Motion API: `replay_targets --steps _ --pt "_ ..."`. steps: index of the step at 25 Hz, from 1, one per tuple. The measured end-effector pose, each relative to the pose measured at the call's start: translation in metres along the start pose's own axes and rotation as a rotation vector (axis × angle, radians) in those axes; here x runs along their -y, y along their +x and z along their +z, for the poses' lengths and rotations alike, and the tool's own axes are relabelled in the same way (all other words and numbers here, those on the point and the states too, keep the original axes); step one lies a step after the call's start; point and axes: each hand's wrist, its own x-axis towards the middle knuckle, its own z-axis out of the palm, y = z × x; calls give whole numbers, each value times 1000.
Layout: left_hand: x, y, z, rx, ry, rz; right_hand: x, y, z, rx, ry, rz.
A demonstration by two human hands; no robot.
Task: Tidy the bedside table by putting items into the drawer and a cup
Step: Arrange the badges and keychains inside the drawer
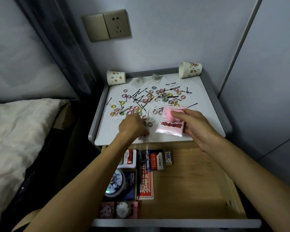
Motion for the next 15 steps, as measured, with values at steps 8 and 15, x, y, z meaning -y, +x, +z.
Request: replay_targets --steps 8,15 --pt "18 0 -3 -128 -205 23 -3 -5 -3 54 -78 16" --pt "14 -80 -54 18 -1090 70 -3 -27 -20 448 -560 156"
